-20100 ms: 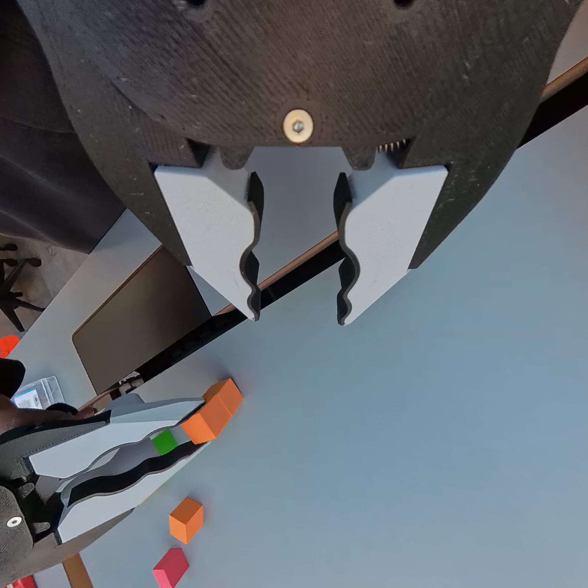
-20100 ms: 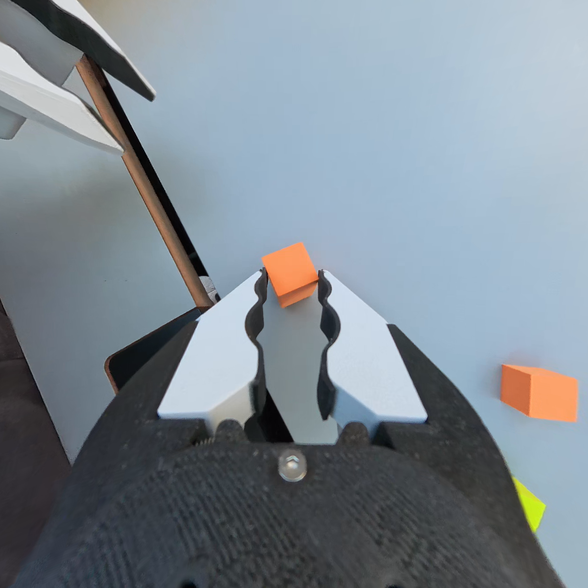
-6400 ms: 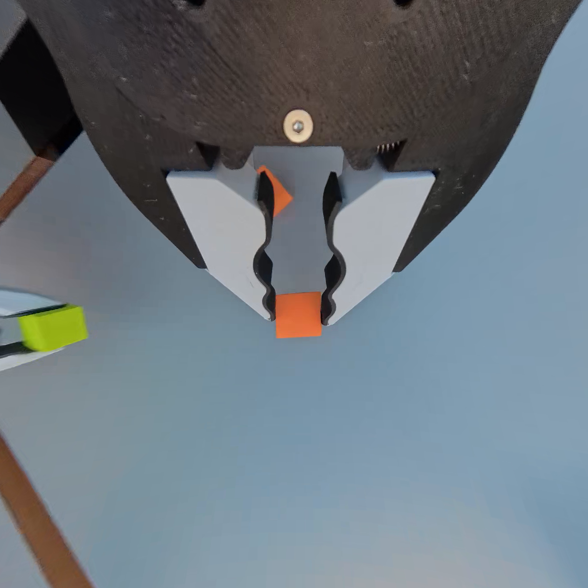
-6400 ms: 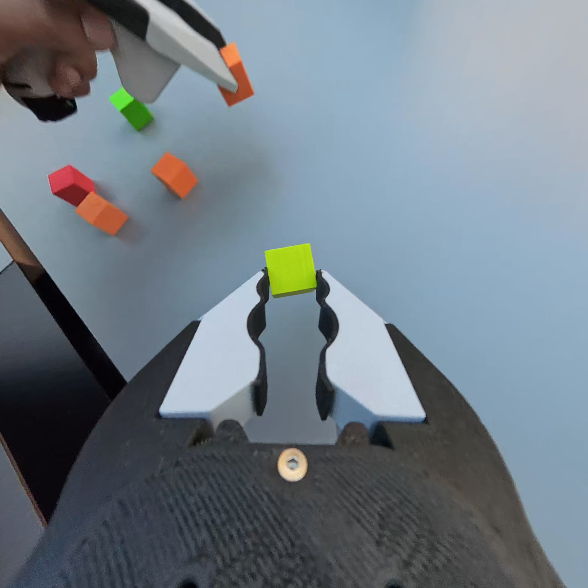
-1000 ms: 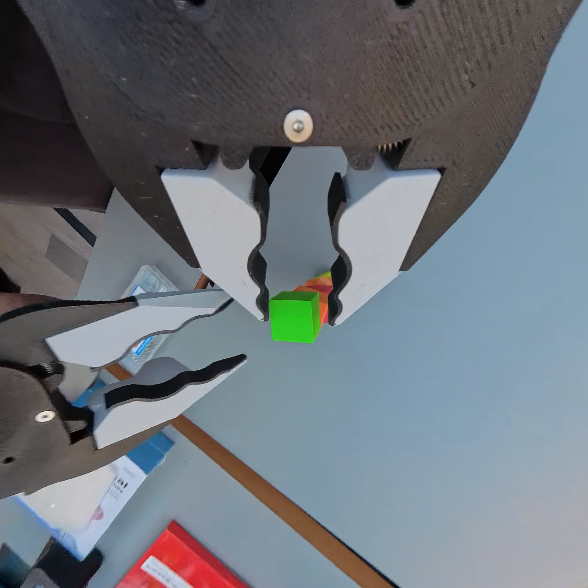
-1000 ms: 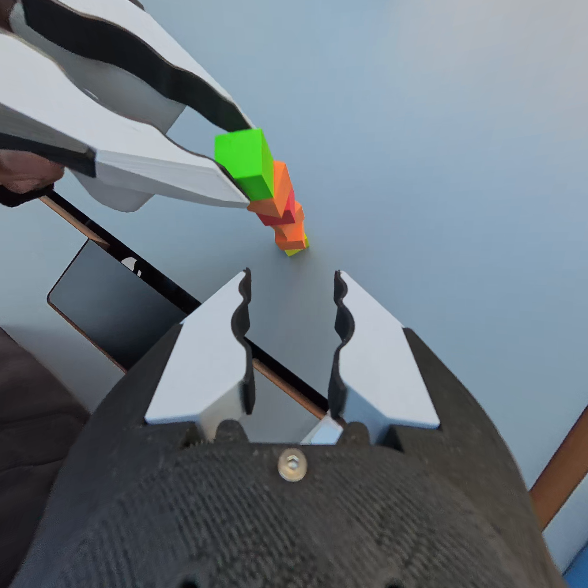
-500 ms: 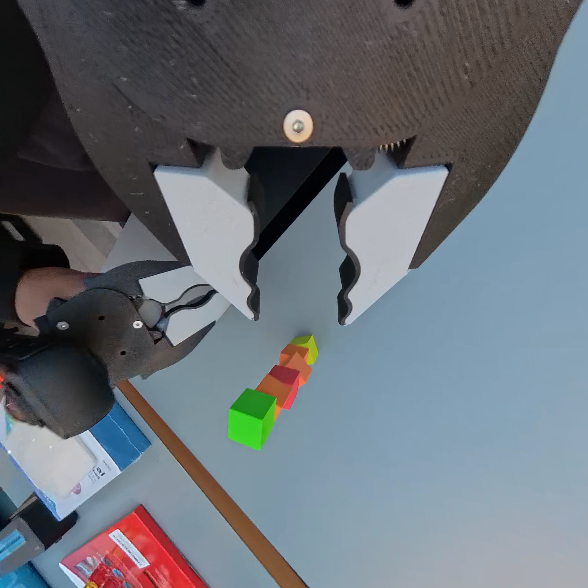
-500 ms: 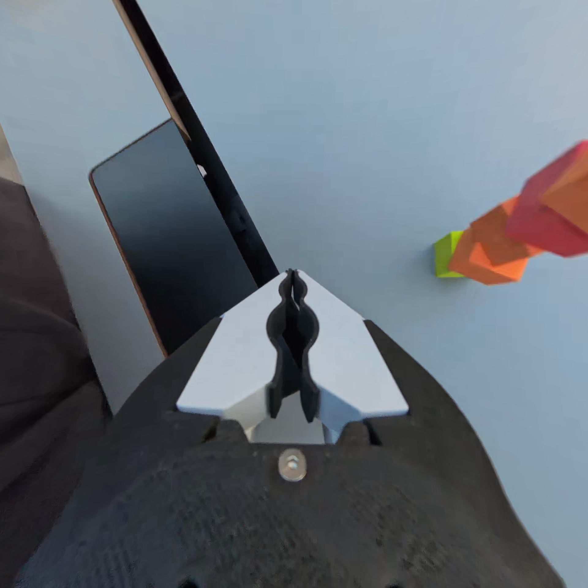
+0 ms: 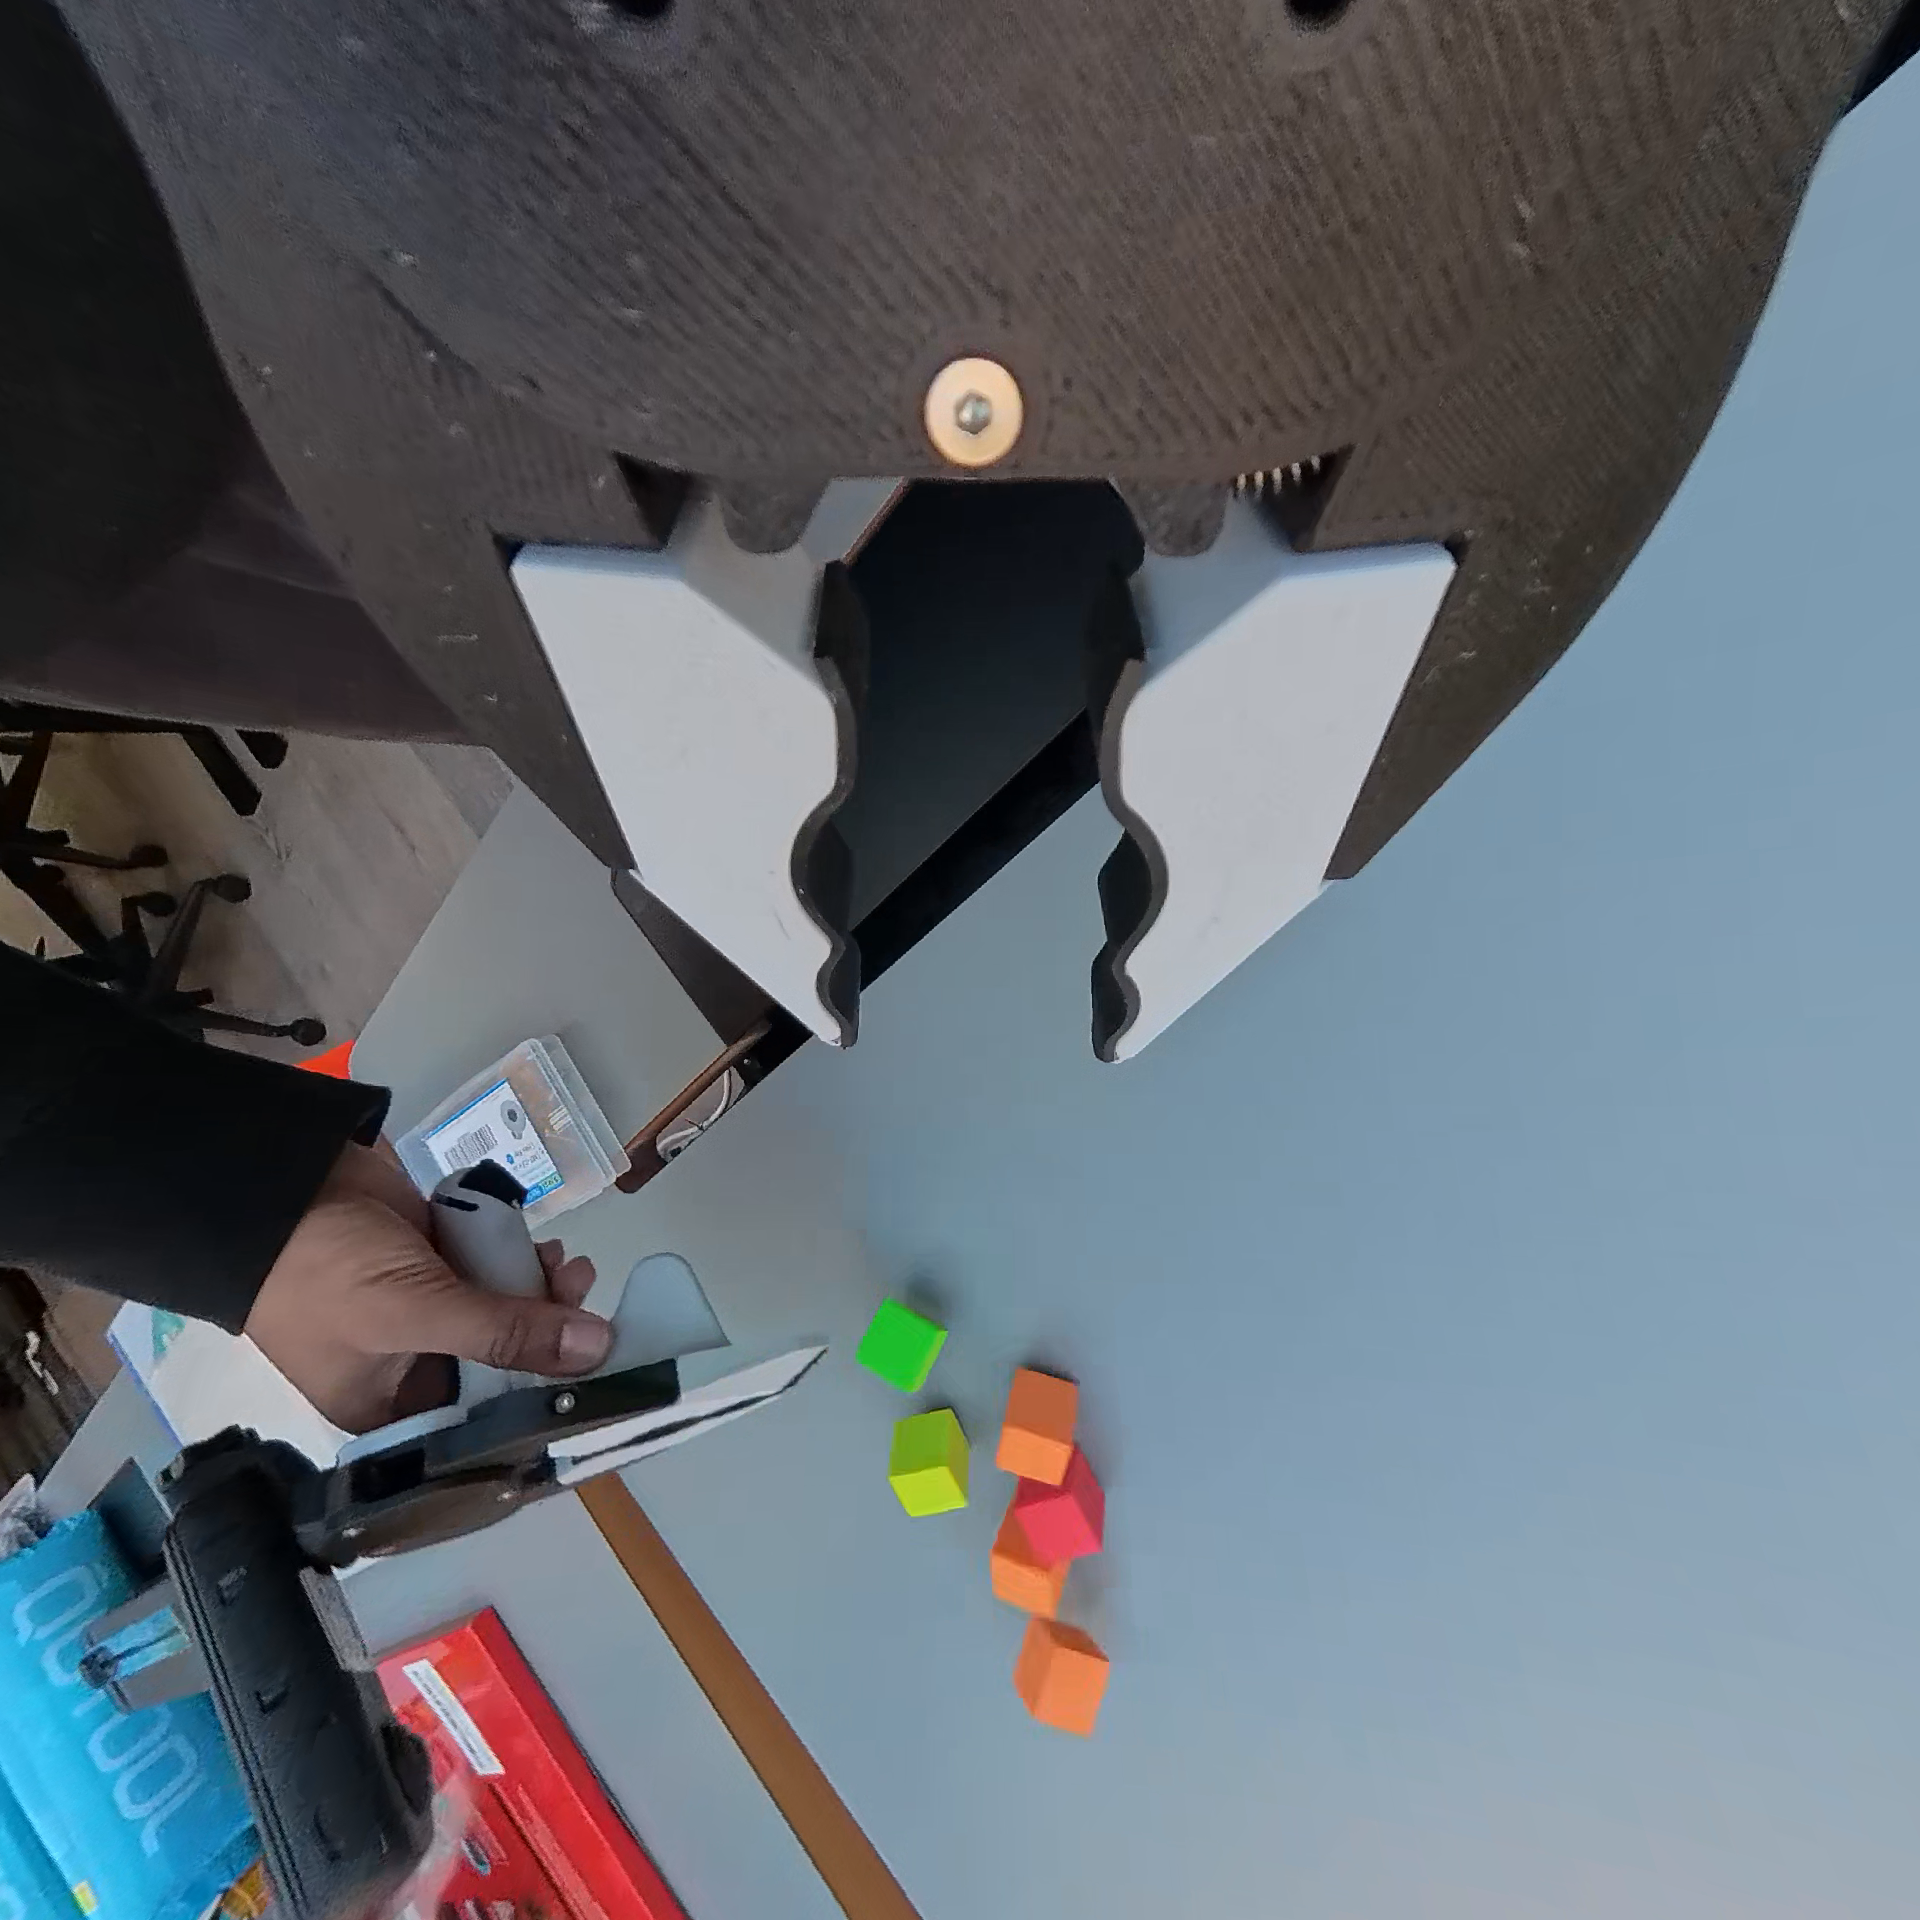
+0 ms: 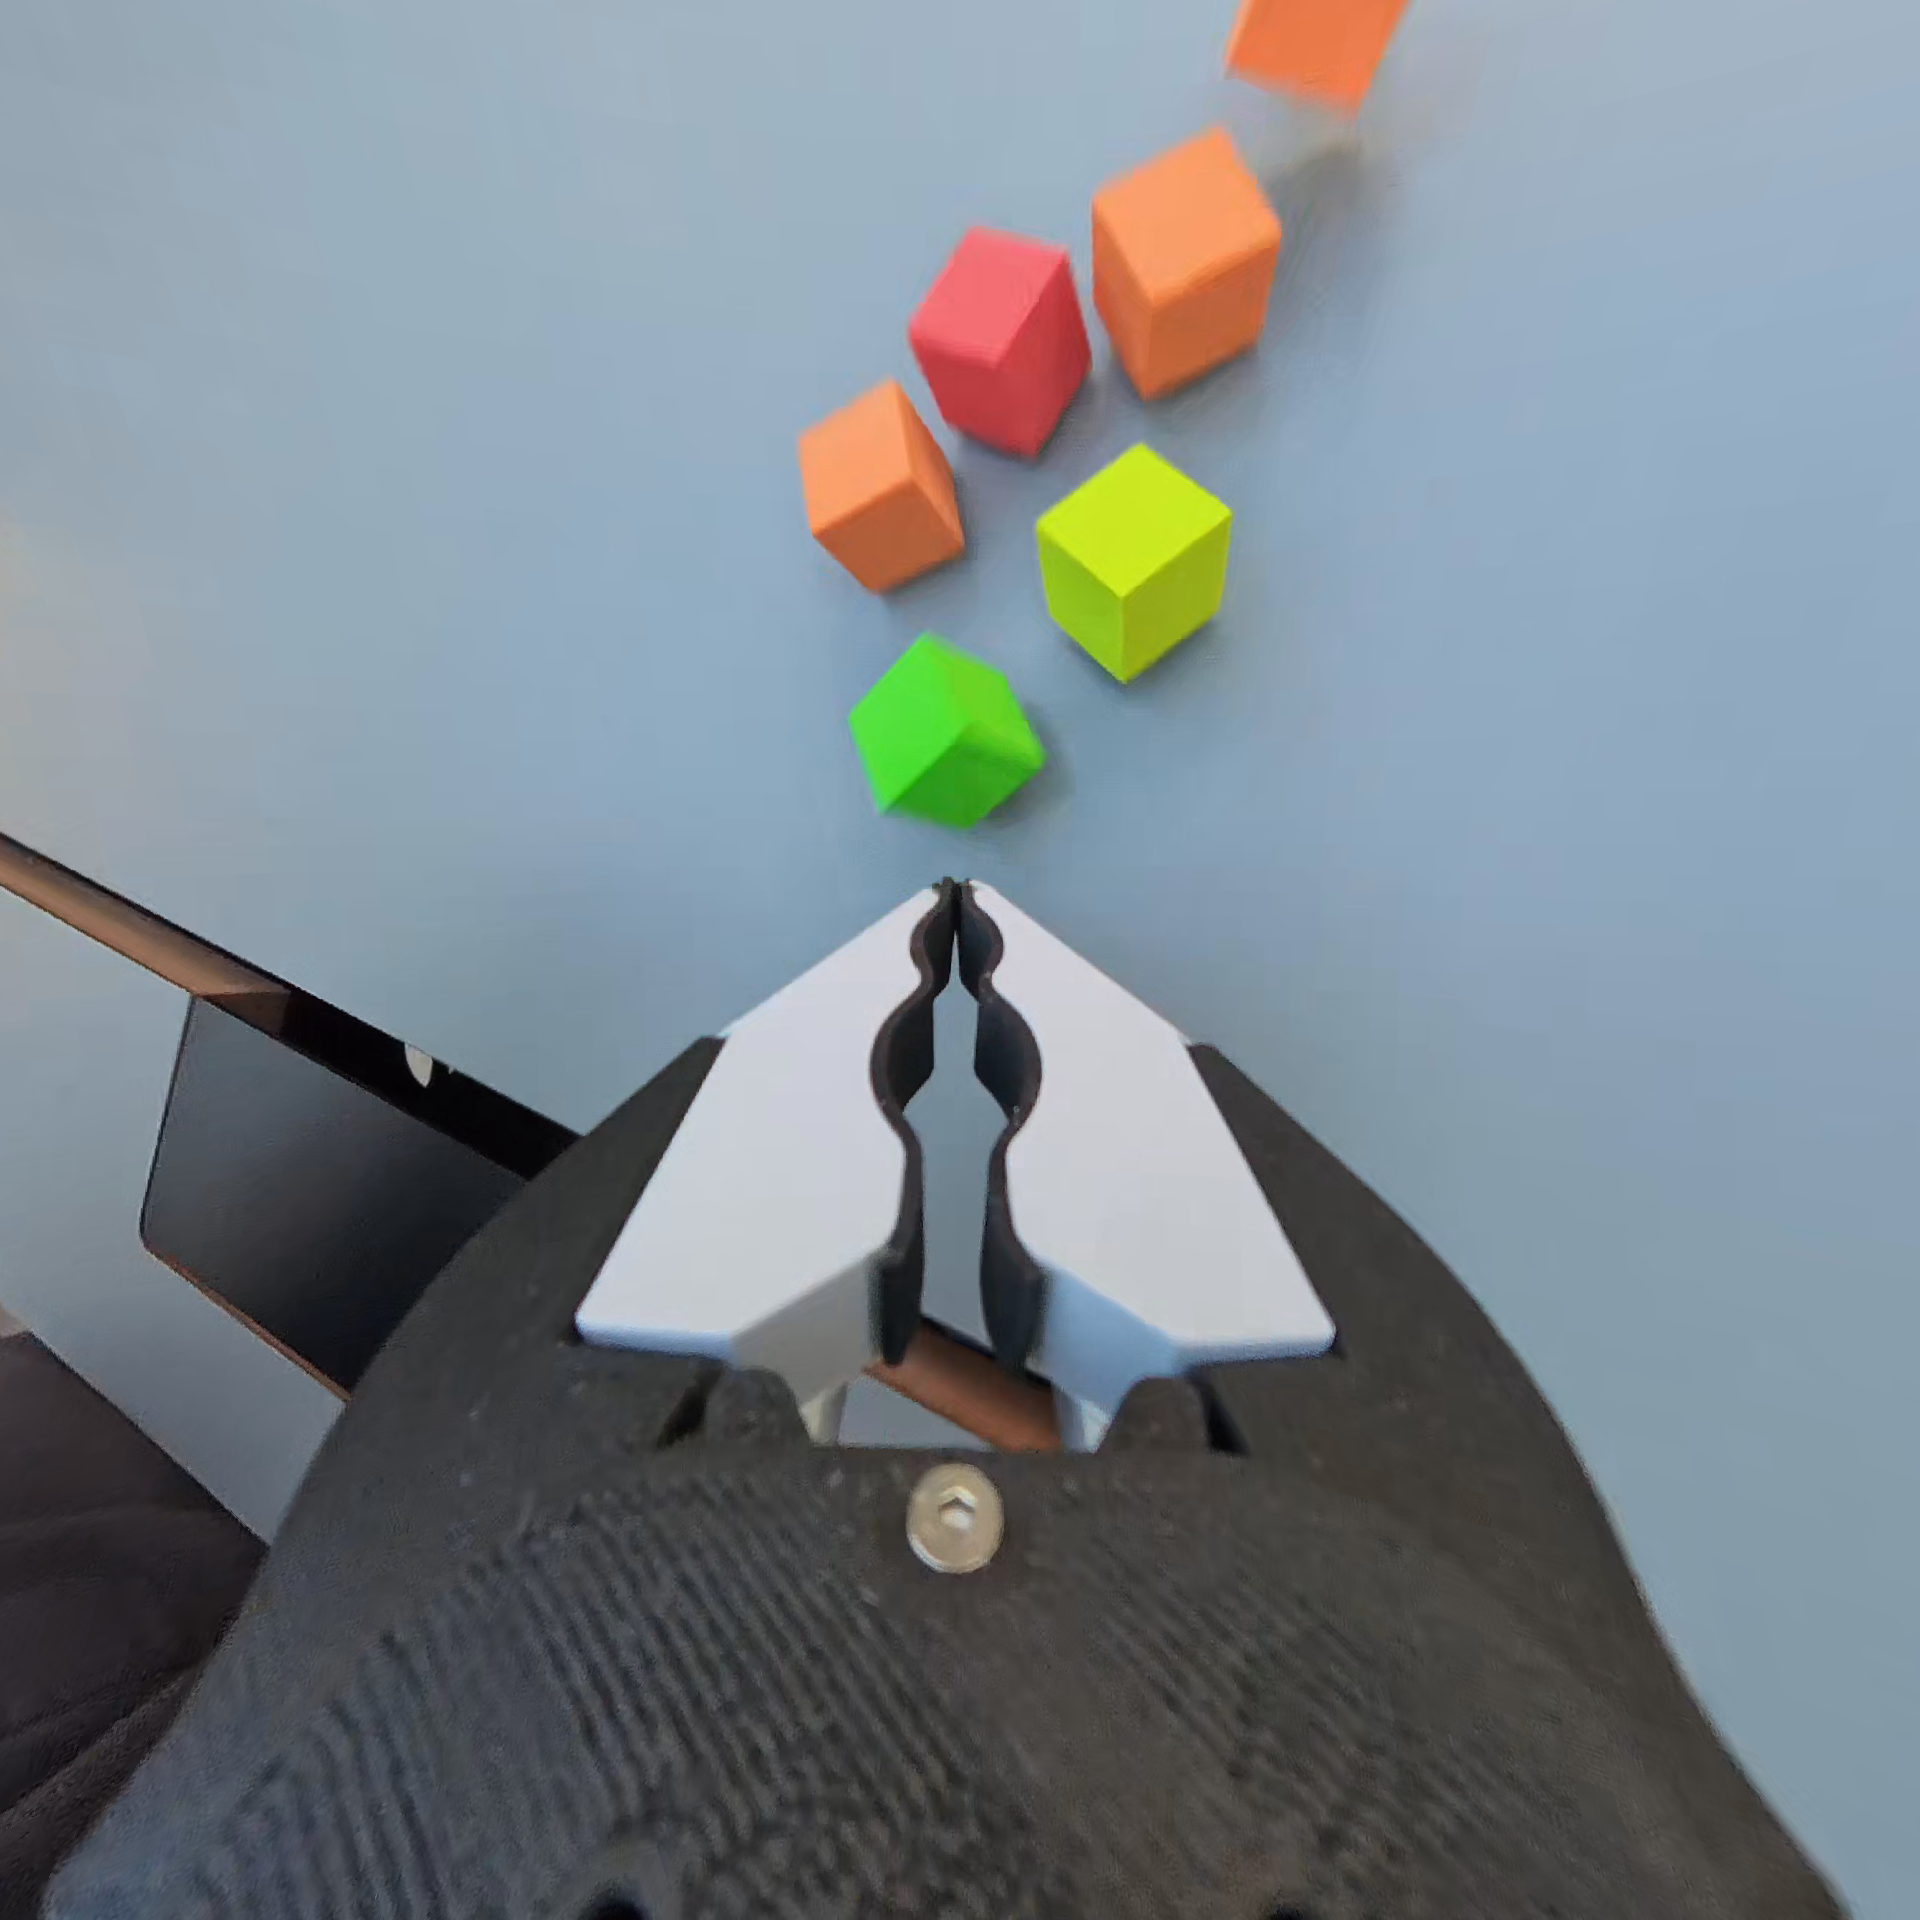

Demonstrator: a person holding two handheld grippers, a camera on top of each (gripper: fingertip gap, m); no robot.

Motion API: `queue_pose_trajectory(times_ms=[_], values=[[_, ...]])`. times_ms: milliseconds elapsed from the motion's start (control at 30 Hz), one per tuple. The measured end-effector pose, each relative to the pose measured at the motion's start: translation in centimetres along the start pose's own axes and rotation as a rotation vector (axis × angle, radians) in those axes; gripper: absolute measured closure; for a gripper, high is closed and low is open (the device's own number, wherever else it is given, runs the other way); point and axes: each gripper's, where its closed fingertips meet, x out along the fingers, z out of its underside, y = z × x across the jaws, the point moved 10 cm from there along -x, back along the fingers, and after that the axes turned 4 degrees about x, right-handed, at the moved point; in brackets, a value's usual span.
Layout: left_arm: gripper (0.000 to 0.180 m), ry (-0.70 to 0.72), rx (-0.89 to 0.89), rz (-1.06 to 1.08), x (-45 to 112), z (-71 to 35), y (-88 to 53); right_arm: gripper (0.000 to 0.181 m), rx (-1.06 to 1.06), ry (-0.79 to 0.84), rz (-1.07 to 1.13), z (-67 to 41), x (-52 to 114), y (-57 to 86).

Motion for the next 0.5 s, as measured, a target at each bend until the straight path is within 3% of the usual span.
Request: queue_pose_trajectory(times_ms=[167, 333, 367, 433, 500], values=[[0.138, 0.003, -0.021, 0.004, -1.5, 0.8, -1.9, 0.181, 0.126, 0.027, 0.033, 4.5, -3.0, 0.1], [0.139, -0.006, -0.057, 0.026, -2.0, 1.3, -3.7, 0.181, 0.122, 0.036, 0.086, 5.4, -4.0, -0.2], [0.139, -0.007, -0.059, 0.031, -2.1, 1.3, -4.0, 0.176, 0.109, 0.037, 0.099, 5.0, -4.0, -0.2], [0.139, -0.01, -0.05, 0.034, -2.0, 1.0, -4.3, 0.146, 0.082, 0.06, 0.134, 3.6, -3.6, -0.1], [0.139, -0.01, -0.037, 0.029, -1.9, 0.6, -4.4, 0.134, 0.049, 0.086, 0.162, 1.9, -2.8, 0.0]])
